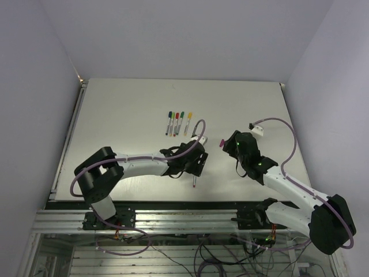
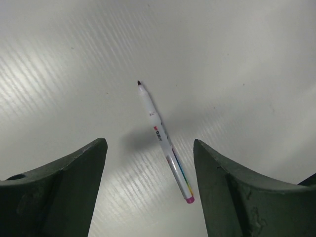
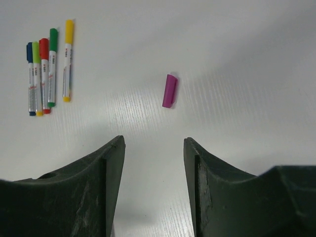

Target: Insert the pens into the pen caps

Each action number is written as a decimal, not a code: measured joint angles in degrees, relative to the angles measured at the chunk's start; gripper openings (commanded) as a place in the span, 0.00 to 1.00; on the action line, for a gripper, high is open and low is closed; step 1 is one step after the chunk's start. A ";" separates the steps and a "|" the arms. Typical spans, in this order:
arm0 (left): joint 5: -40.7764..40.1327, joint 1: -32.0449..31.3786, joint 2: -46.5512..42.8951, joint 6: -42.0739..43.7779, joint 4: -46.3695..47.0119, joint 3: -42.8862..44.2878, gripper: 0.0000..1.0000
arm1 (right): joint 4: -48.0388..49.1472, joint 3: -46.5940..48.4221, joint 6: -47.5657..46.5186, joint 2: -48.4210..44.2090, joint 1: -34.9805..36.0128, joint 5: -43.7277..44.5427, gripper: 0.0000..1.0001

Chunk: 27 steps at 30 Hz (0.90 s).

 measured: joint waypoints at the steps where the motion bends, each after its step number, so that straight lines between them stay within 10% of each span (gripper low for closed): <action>1: -0.02 -0.44 0.72 -0.02 -0.37 0.37 0.81 | 0.07 -0.20 0.00 -0.46 0.00 -0.07 0.50; 21: -6.62 -4.35 7.54 -0.70 -7.21 4.17 0.63 | 3.23 -2.75 0.04 -3.32 0.00 -1.62 0.49; 27: -8.11 -4.76 7.56 -1.73 -7.96 4.09 0.30 | 3.76 -2.86 0.07 -4.13 0.00 -2.82 0.48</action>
